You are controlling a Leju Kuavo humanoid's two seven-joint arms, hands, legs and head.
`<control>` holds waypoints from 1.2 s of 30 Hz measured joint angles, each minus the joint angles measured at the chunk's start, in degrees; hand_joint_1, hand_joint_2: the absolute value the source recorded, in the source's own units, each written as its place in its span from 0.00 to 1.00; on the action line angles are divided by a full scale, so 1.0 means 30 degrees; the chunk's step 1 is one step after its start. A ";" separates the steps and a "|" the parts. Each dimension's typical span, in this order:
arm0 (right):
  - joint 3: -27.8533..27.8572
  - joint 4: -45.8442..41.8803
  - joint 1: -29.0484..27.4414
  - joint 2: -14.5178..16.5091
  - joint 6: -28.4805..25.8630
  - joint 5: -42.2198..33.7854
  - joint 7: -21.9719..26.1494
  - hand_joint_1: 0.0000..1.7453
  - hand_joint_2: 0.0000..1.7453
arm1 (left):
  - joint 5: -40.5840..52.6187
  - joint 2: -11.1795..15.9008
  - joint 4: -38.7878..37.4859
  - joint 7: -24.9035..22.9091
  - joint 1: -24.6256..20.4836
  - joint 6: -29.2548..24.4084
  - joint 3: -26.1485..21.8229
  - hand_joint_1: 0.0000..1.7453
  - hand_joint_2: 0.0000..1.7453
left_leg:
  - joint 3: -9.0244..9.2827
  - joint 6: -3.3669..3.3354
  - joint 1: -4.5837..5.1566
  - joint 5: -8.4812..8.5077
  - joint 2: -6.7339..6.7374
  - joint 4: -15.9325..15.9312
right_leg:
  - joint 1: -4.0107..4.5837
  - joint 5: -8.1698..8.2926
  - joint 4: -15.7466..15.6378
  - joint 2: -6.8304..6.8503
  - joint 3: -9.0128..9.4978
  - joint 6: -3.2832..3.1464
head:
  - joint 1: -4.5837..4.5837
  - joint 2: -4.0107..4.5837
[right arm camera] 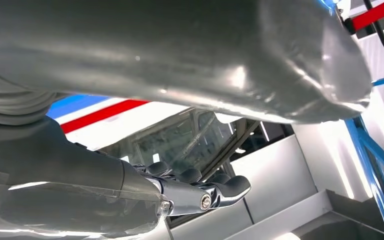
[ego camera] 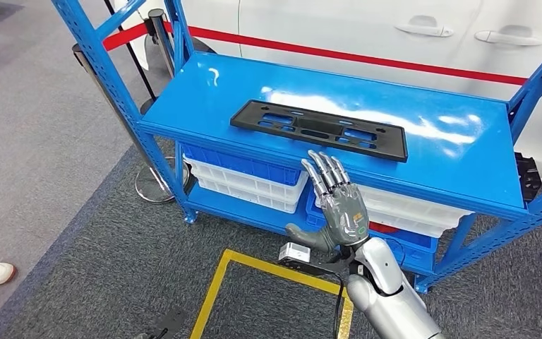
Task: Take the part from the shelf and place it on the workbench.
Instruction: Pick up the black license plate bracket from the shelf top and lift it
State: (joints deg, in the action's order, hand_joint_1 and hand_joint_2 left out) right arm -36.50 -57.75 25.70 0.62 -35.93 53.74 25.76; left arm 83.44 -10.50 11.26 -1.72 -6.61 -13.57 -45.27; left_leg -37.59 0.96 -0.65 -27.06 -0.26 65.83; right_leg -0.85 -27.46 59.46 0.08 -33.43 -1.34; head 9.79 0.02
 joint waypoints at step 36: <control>-0.0051 -0.0228 -0.0372 -0.0002 0.0250 0.0226 -0.0137 0.00 0.00 | 0.0164 0.0047 -0.0031 0.0003 -0.0038 0.0007 -0.0044 0.00 0.00 | 0.0885 -0.0567 0.0251 0.0704 0.0004 -0.2407 | 0.0116 -0.0638 -0.0190 -0.0041 0.0658 0.0309 | -0.0002 0.0000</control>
State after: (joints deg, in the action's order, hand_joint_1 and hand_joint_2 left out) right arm -36.65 -58.43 24.58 0.61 -35.18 54.41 25.35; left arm 83.94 -10.36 11.17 -1.71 -6.72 -13.55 -45.40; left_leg -34.93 -0.74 0.11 -24.95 -0.25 58.61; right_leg -0.51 -29.37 58.89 -0.05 -31.46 -0.42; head 9.78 0.02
